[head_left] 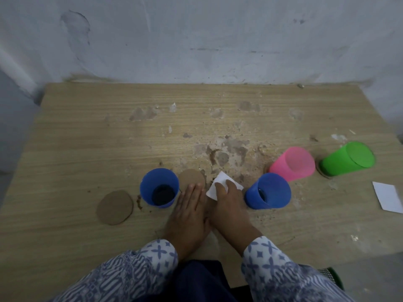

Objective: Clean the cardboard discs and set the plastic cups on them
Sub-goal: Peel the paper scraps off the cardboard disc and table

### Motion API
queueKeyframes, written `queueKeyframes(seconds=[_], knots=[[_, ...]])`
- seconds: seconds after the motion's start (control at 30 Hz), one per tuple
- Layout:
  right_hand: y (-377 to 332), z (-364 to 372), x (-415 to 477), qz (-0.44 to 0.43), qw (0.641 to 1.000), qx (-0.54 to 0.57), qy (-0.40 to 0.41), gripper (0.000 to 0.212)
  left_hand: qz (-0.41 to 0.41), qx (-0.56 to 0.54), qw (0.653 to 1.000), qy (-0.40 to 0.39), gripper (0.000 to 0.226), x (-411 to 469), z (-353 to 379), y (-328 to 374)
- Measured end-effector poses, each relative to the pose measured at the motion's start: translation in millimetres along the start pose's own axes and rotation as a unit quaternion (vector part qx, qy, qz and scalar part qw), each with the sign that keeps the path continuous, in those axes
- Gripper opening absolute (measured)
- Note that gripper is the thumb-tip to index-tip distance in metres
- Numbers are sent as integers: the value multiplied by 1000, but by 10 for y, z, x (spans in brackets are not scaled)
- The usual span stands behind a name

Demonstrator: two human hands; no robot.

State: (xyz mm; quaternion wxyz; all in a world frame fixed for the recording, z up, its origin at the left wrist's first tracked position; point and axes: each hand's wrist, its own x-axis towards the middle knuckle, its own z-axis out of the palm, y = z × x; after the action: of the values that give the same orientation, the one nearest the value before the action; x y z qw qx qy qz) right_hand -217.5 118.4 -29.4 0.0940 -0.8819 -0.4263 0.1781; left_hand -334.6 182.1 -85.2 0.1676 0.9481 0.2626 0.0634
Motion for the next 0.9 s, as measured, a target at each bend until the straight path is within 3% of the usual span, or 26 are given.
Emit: queueKeyframes(seconds=[0.23, 0.33, 0.43, 0.67, 0.9], knots=[[11, 96, 211, -46, 997, -58, -27, 47, -12, 15, 1000, -7, 70, -18, -39, 15], [59, 193, 437, -50, 998, -2, 44, 28, -20, 28, 999, -8, 69, -21, -45, 26], [31, 170, 594, -41, 997, 7, 58, 12, -23, 39, 999, -6, 70, -23, -36, 29], [58, 192, 187, -107, 993, -19, 45, 12, -15, 33, 999, -6, 66, -24, -35, 31], [78, 207, 451, -51, 996, 21, 71, 16, -19, 51, 998, -14, 68, -26, -65, 34]])
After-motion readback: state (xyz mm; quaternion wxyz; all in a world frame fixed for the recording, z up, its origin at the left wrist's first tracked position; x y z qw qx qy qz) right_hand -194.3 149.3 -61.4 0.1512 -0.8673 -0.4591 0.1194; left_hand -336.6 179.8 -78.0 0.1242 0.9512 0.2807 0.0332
